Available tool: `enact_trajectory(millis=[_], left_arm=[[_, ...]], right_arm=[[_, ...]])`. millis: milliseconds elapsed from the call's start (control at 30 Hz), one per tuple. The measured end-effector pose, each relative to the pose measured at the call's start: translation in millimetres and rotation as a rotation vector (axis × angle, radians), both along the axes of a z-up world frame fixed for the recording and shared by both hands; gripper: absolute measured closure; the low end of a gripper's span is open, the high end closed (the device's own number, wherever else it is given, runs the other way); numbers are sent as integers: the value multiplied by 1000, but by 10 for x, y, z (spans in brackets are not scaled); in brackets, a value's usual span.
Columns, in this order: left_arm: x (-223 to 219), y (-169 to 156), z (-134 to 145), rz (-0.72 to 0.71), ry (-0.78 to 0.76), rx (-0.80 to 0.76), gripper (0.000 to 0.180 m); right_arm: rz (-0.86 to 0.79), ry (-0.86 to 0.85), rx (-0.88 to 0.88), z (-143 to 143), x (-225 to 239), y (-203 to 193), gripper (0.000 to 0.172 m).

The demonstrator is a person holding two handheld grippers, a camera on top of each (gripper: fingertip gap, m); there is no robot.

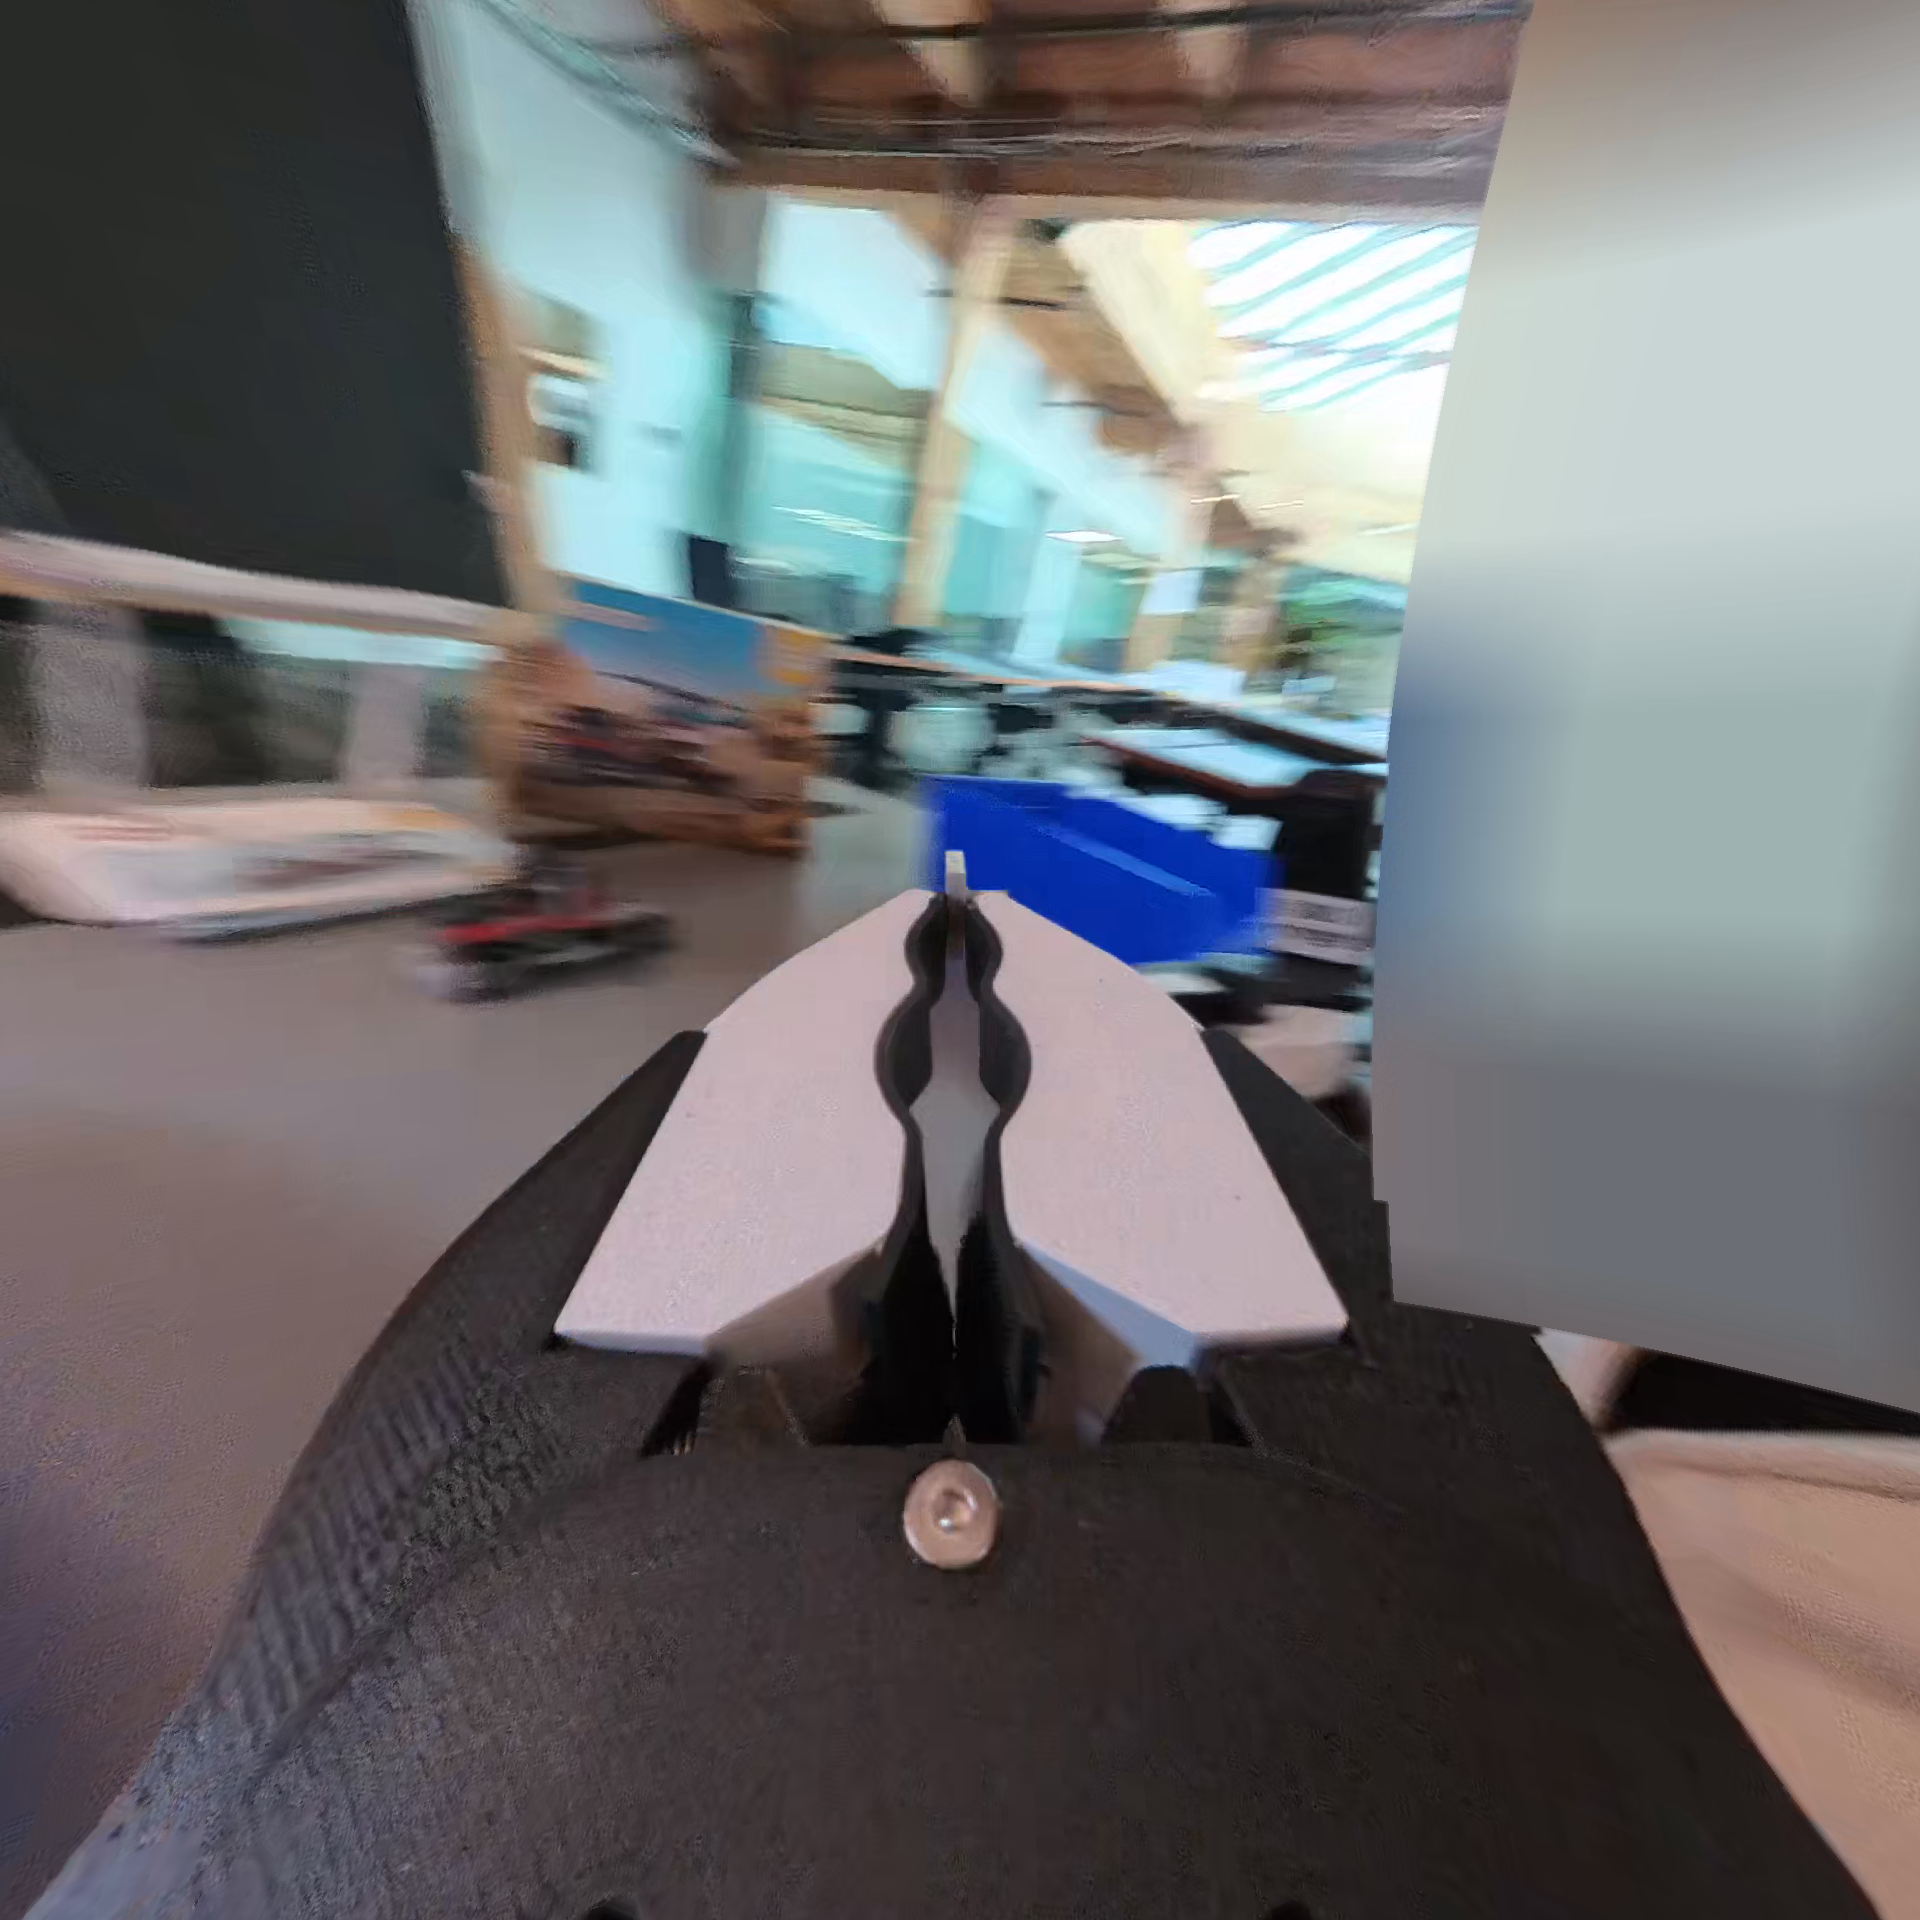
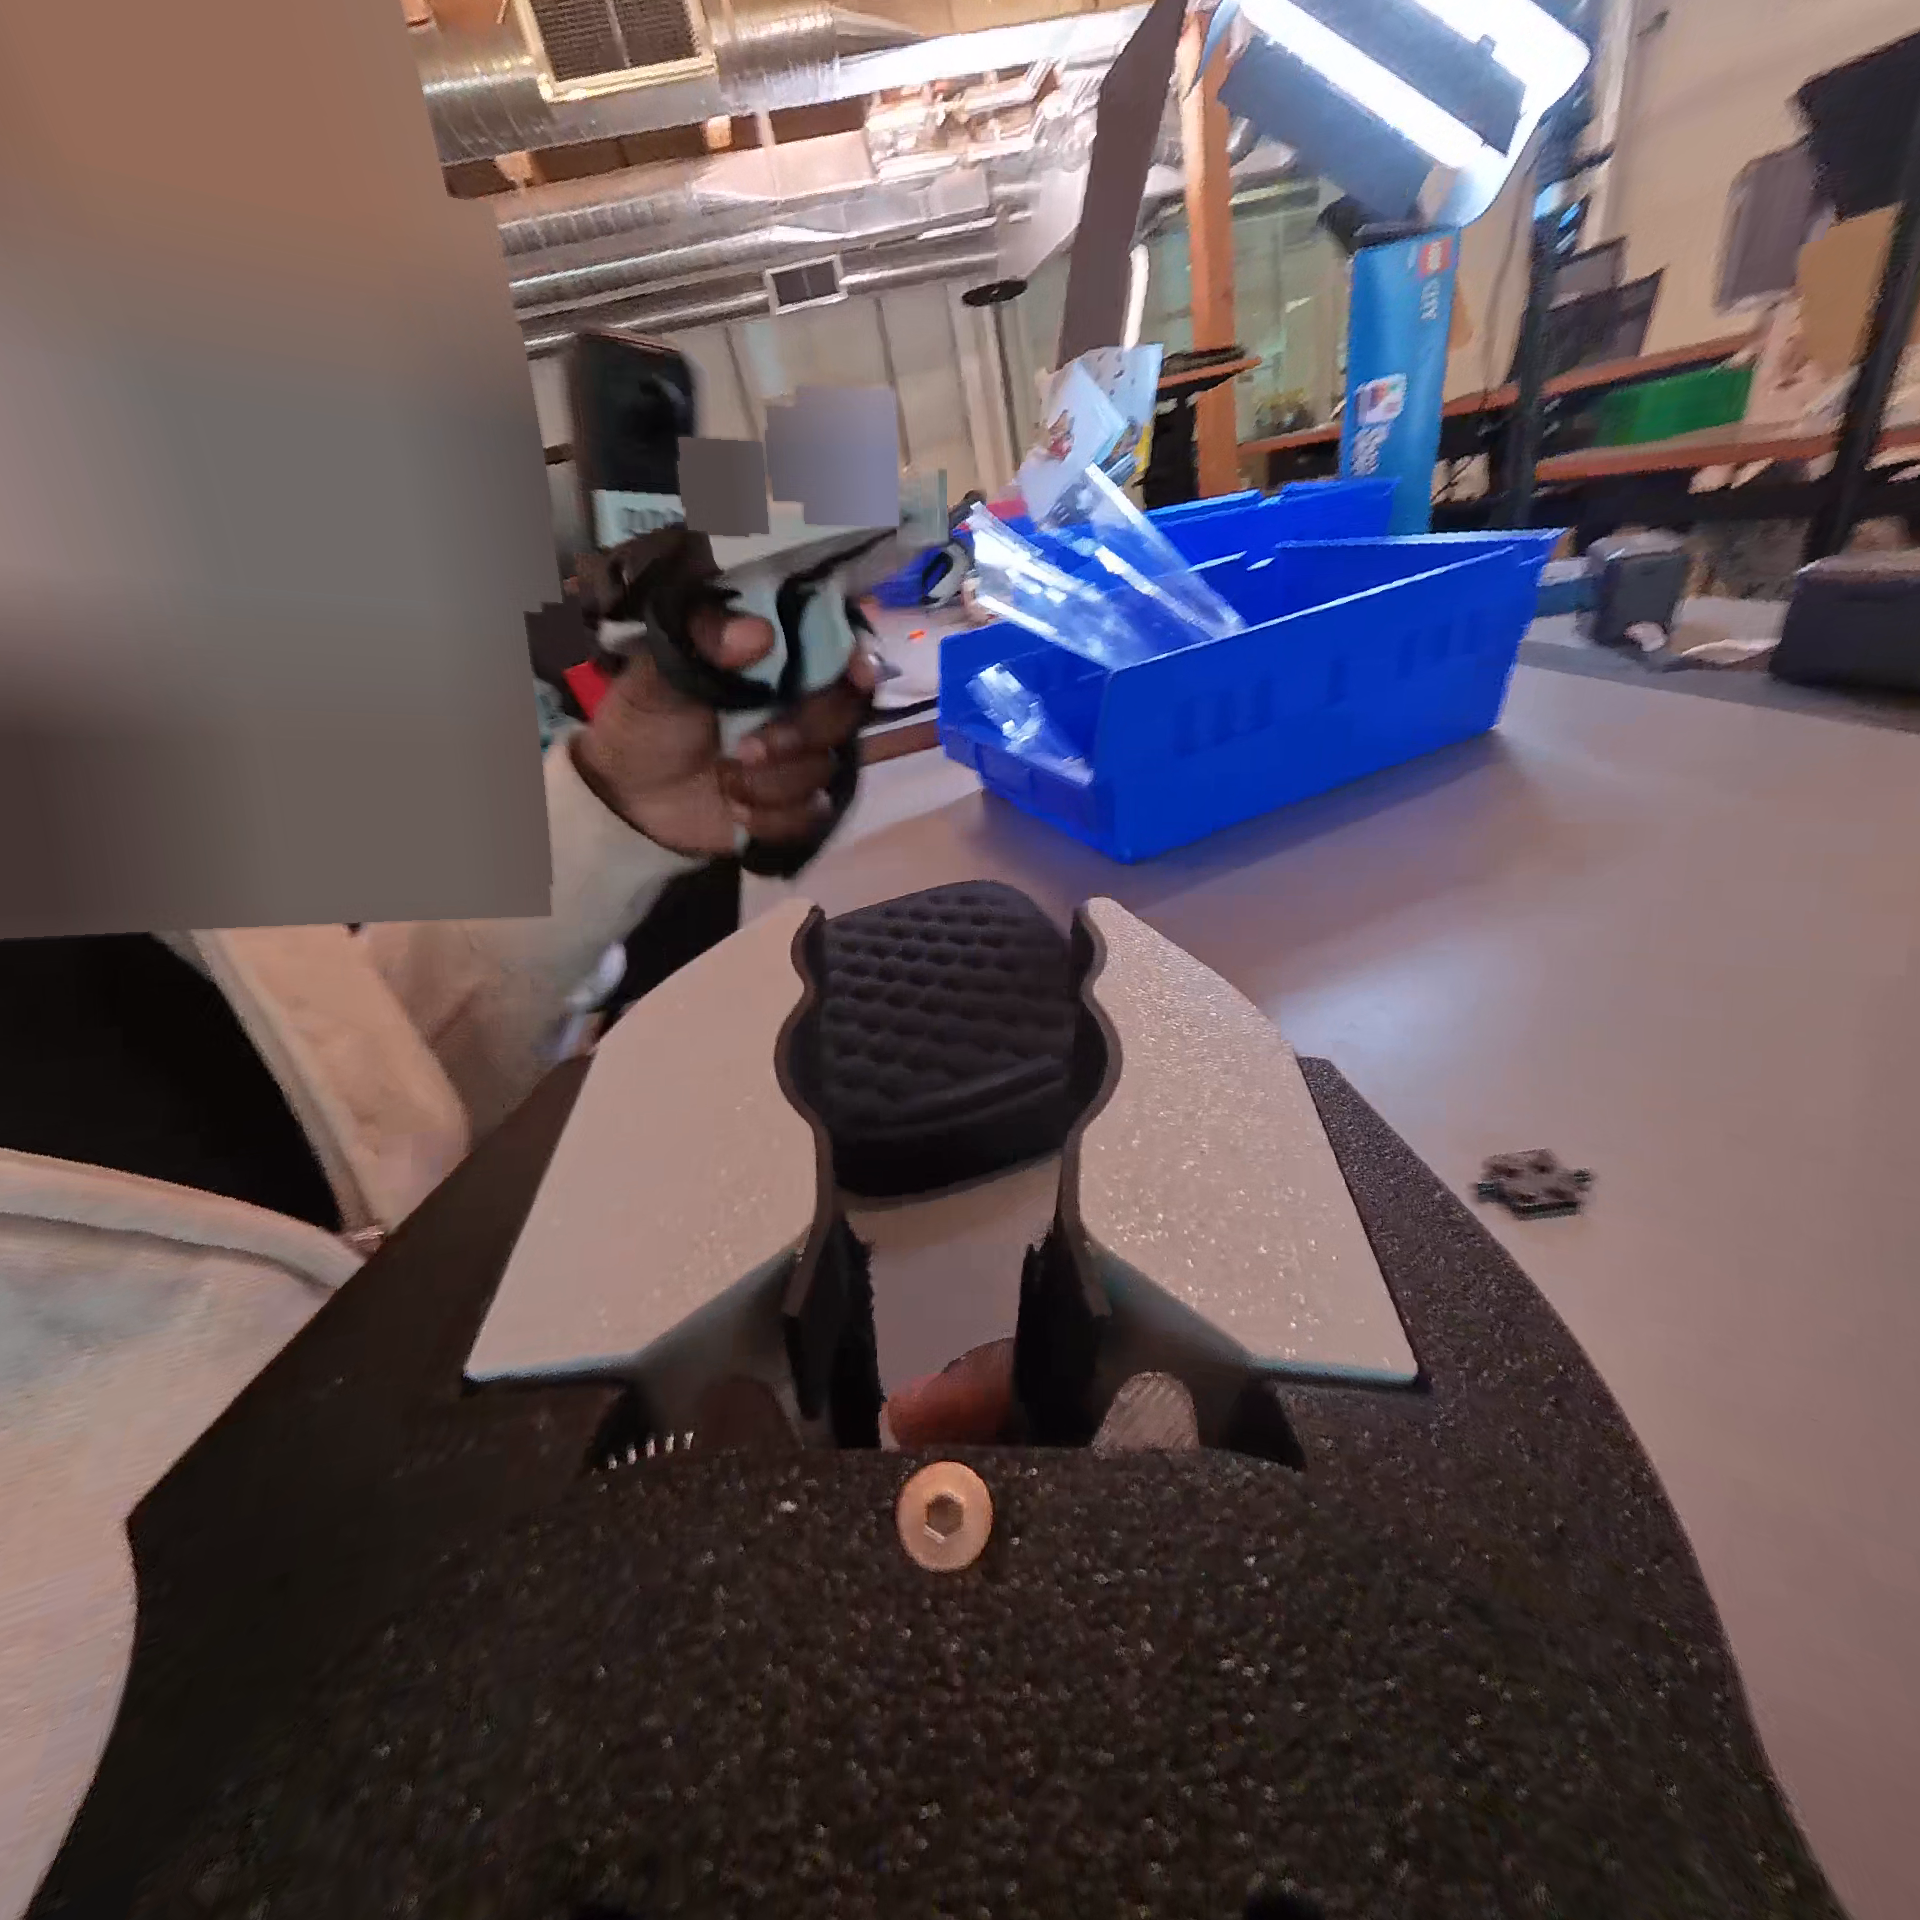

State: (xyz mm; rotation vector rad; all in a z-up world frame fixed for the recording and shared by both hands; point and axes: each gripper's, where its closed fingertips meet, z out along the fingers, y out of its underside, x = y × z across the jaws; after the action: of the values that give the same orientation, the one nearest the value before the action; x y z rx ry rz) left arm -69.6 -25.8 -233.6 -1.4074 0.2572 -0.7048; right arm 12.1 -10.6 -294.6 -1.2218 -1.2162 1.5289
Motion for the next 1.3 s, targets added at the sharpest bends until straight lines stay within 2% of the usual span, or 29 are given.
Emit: enact_trajectory(millis=[100,133,200,267,333,433,633,800,867,933,1000,1067,1100,1167,1233,1300], left_arm=[[-1060,-157,182,489,212,-45,177],[-1386,-243,236,613,283,-77,177],[-1888,-369,322,764,397,-149,177],[-2283,-391,282,847,491,-275,177],[-2601,-342,164,898,552,-407,177],[-2737,-190,12,833,524,-518,177],[-2809,-100,-42,824,522,-553,167],[-2781,-105,13,850,583,-544,162],[-2446,-32,126,747,616,-425,160],[-1698,64,143,453,644,-267,160],[-884,92,-93,129,654,-214,159],[-267,128,-552,-118,669,-292,153],[-75,170,-807,-195,698,-347,153],[92,341,-1240,-246,776,-428,153],[143,517,-1522,-278,826,-497,153],[157,636,-1684,-325,846,-563,153]], right_arm=[[-90,48,12,42,43,130,125],[-94,60,1,52,52,145,126],[-84,68,-25,52,55,158,126],[-78,66,-39,50,51,165,126],[-87,66,-37,47,51,172,127],[-90,57,-26,38,41,163,128],[-81,47,-44,19,29,171,128],[-83,73,-76,44,56,205,130],[-88,84,-91,54,65,226,130],[-91,95,-102,63,74,242,130],[-87,99,-112,65,78,249,131],[-80,97,-127,60,74,256,131],[-76,95,-133,56,71,258,131],[-68,94,-143,53,70,260,132],[-70,102,-150,60,80,270,131],[-79,120,-156,77,101,285,132]])
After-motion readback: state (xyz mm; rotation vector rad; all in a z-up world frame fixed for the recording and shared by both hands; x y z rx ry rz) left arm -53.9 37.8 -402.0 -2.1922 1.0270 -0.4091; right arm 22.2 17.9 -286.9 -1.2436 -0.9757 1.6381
